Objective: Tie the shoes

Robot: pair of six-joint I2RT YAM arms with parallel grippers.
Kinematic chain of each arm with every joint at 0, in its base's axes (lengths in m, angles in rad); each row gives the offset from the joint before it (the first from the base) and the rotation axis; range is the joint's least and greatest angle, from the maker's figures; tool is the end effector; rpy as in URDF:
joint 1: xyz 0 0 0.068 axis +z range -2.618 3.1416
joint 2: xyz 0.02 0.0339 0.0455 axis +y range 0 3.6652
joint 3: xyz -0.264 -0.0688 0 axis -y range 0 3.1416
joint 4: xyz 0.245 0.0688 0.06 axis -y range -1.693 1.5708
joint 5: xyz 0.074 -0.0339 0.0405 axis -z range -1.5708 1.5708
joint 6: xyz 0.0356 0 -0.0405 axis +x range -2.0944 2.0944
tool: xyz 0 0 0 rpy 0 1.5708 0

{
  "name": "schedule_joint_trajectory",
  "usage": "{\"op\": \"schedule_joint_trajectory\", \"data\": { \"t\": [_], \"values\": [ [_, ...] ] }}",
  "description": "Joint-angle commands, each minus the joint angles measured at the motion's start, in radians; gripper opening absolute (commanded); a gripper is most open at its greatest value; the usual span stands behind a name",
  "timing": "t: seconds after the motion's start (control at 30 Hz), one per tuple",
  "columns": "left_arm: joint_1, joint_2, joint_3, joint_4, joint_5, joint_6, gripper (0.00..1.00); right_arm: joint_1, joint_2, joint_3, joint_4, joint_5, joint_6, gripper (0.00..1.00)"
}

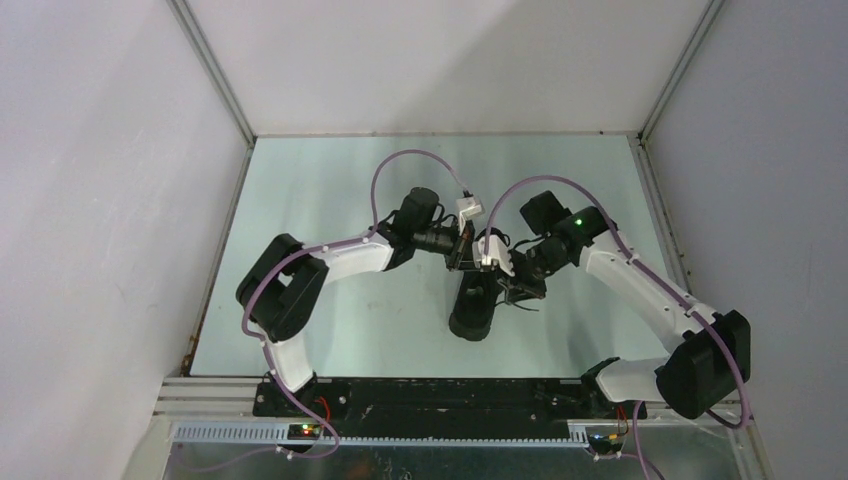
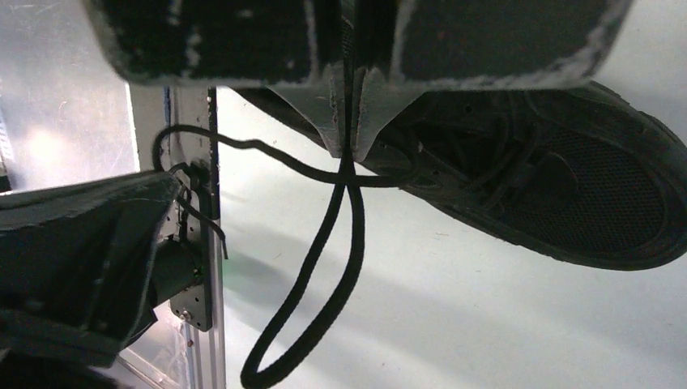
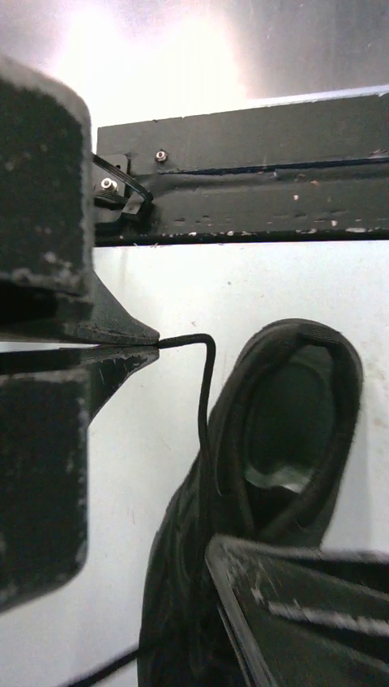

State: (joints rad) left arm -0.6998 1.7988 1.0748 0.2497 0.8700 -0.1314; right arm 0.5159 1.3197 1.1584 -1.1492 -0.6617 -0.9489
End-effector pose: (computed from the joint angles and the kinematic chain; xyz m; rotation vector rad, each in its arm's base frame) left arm 0.2802 -0.2715 0.2091 1.1430 1.8202 -1.3888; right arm 0.1911 0.1335 0.2904 -1.8513 1.8815 0.8104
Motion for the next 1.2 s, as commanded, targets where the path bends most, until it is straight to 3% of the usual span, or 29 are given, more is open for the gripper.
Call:
{"op": "schedule_joint_trajectory", "data": {
  "t": [0.0,0.23,0.4,0.5,0.83,1.17],
  "values": [
    [0.02,-0.052,-0.007,-0.009,0.026,0.047,0.0,-0.025,-0.023,-0.055,0.05,0.045,-0.047,0.0],
    [0.029,-0.044,-0.001,-0.013,0.046,0.054,0.0,-0.12,0.009,-0.13,0.127,0.016,-0.055,0.02],
    [0.029,-0.046,-0.006,-0.008,0.074,0.057,0.0,-0.24,0.048,-0.132,0.201,-0.096,-0.023,0.16],
    [0.028,-0.037,-0.004,0.0,0.106,0.053,0.0,-0.291,0.074,-0.124,0.231,-0.171,-0.002,0.3],
    [0.027,-0.006,0.018,0.017,0.175,0.036,0.0,-0.311,0.045,-0.061,0.384,-0.332,0.15,0.45],
    [0.028,-0.01,0.073,-0.166,0.191,0.186,0.0,-0.318,0.082,-0.003,0.539,-0.402,0.359,0.52]
  ]
}}
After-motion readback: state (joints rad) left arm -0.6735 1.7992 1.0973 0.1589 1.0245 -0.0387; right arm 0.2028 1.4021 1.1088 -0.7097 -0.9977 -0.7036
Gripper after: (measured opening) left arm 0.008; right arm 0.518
